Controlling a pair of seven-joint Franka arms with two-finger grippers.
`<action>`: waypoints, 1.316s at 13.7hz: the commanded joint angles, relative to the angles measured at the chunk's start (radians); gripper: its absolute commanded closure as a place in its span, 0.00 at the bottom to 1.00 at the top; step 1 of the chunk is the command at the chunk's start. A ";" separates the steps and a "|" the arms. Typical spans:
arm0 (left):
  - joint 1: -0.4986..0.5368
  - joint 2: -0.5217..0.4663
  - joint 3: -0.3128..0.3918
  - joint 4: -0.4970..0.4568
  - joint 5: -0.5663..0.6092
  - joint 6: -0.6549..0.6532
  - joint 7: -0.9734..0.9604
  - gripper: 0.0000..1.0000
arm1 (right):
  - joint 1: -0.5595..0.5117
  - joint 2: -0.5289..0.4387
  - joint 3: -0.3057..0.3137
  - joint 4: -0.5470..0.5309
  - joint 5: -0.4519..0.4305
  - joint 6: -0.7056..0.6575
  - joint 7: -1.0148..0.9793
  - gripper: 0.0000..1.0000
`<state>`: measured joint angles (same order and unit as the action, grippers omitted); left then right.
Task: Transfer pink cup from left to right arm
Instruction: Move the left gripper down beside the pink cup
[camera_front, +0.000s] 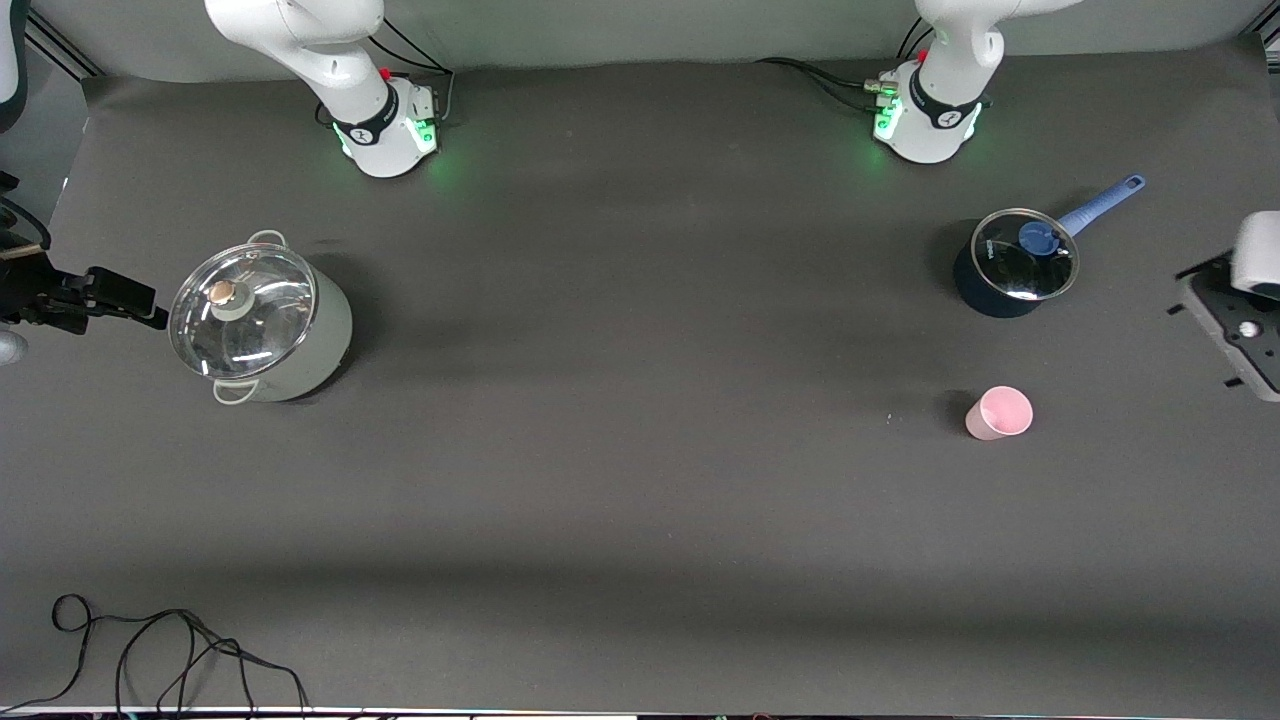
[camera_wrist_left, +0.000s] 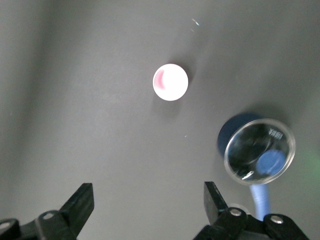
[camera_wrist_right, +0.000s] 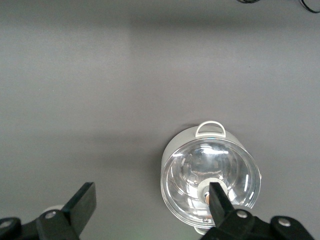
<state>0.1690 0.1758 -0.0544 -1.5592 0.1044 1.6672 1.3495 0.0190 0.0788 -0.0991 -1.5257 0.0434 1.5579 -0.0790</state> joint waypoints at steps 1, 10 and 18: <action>0.101 0.086 -0.008 0.070 -0.118 0.000 0.289 0.02 | 0.007 -0.002 -0.007 0.013 -0.002 0.004 -0.021 0.00; 0.369 0.387 -0.013 0.127 -0.682 -0.113 0.974 0.02 | 0.009 -0.005 -0.005 0.021 -0.003 0.002 -0.021 0.00; 0.469 0.688 -0.015 0.133 -0.919 -0.254 1.192 0.01 | 0.010 -0.005 0.001 0.016 -0.002 0.017 -0.021 0.00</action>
<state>0.6164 0.8081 -0.0582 -1.4667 -0.7778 1.4616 2.5195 0.0205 0.0790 -0.0962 -1.5100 0.0434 1.5656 -0.0837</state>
